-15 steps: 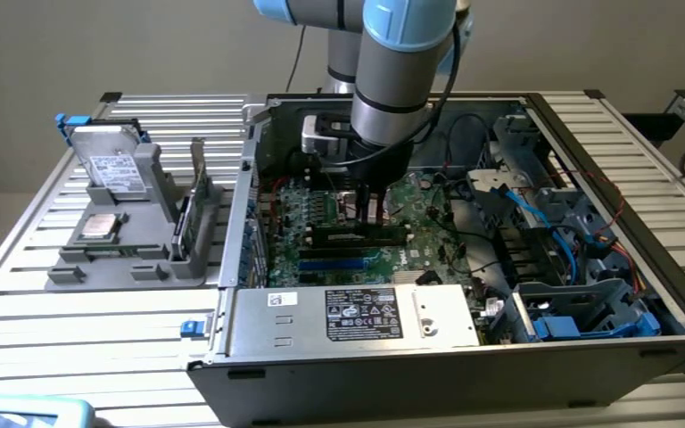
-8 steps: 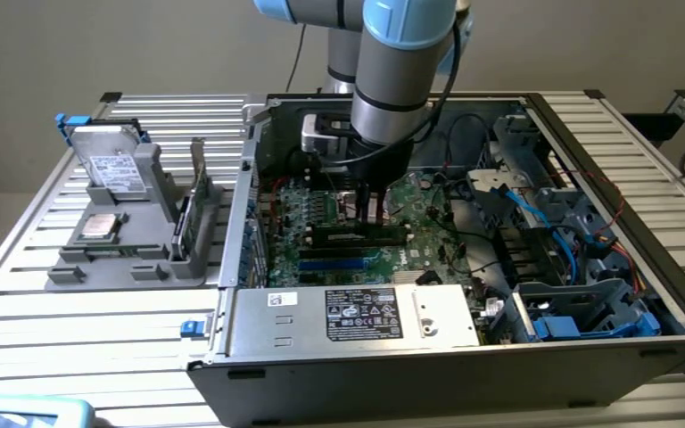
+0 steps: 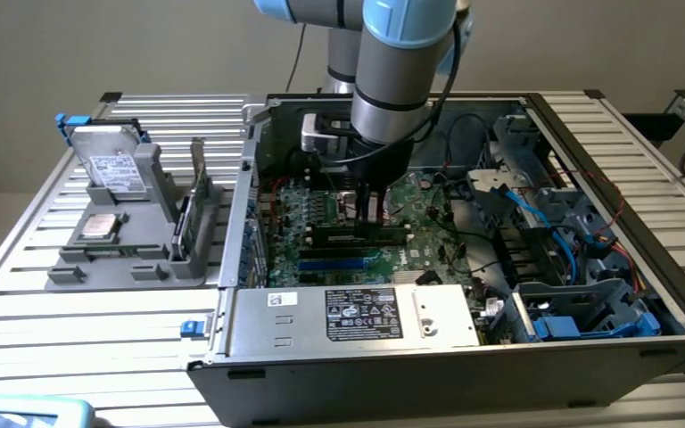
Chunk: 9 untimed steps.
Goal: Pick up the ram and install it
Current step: 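Insert the ram into the slot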
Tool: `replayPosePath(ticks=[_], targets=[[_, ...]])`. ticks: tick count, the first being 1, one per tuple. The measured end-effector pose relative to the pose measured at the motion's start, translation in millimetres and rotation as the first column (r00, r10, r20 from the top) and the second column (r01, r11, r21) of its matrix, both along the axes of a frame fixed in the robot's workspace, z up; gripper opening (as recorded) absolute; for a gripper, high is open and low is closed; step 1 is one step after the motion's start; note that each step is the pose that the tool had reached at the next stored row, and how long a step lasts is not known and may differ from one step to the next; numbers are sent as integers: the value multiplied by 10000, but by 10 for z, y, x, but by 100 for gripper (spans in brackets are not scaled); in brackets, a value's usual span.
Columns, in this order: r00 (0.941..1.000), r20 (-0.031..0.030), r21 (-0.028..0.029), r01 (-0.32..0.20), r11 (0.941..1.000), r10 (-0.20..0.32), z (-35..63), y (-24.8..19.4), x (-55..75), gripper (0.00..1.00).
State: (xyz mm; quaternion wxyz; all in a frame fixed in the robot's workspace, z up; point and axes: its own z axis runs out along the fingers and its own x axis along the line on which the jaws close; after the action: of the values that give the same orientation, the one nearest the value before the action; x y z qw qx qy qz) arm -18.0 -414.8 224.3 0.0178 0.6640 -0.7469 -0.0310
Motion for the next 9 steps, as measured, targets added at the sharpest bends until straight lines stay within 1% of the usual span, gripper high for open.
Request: replayPosePath(ticks=[3,5,7,9], targets=[[10000,1,-40,-1,10000,1,48,1,1,28],[10000,1,-64,1,10000,-1,93,1,0,28],[10000,1,-97,1,10000,-1,153,1,1,28],[10000,1,-130,2,9999,-2,191,1,3,28]])
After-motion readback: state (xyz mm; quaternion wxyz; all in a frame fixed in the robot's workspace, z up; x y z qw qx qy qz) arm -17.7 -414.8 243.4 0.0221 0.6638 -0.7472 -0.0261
